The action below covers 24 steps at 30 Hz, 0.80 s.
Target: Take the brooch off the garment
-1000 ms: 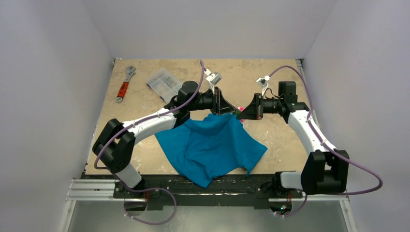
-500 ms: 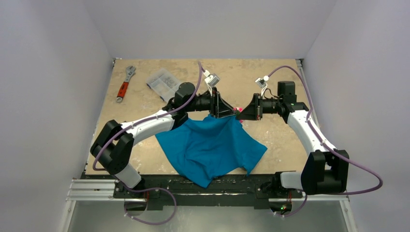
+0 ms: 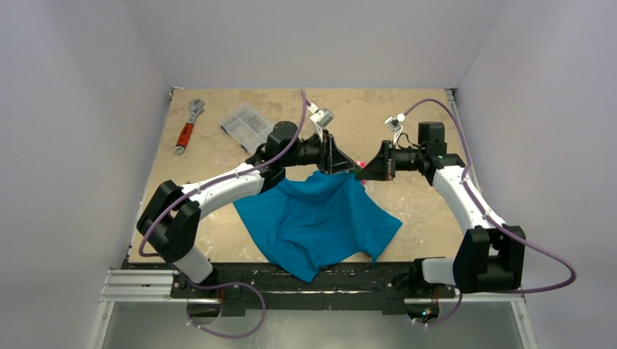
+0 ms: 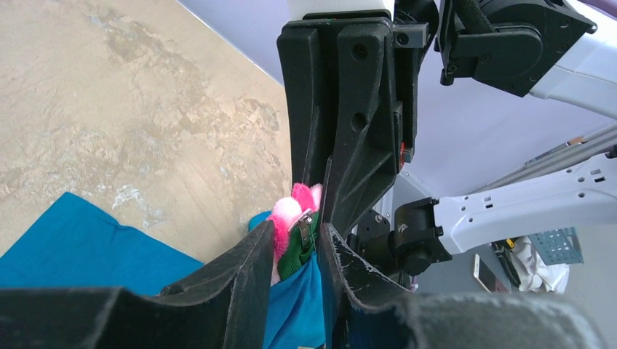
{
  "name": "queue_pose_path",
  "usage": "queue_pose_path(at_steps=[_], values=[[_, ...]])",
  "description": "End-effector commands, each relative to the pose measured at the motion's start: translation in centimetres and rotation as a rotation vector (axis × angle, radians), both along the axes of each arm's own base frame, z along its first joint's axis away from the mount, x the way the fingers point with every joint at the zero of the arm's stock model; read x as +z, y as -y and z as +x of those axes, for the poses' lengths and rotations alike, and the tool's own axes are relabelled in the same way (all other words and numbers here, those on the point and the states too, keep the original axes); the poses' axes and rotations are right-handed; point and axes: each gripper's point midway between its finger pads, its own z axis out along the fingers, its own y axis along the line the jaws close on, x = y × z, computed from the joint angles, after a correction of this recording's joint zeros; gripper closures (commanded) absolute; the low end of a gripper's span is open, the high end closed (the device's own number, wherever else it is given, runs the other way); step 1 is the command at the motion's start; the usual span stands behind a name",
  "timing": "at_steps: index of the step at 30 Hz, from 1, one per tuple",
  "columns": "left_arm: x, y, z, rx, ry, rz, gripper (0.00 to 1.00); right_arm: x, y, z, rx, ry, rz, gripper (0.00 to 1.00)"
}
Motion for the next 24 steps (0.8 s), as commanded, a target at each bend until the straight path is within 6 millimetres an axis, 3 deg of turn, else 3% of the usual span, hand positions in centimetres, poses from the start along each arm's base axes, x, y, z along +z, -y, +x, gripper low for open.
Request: queue_pose_path(at_steps=[1,9,16,24], values=[[2.3,0.7,0.7,0.021,0.065,-0.031,0.72,1.9,-0.3,-0.2,0.030,0.071,0.024,1.00],[1.5,0.8,0.2,0.012,0.076,-0.017,0.71,2.1,-0.3,0.1,0.028,0.058,0.034,1.00],[0.3,0.7,1.3,0.074,0.073,0.058,0.78,2.6,-0.4,0.1,0.030,0.065,0.037,1.00],[-0.1,0.6,1.1,0.077,0.064,0.069,0.87,2.8,-0.4,-0.1,0.031,0.078,0.039,1.00]])
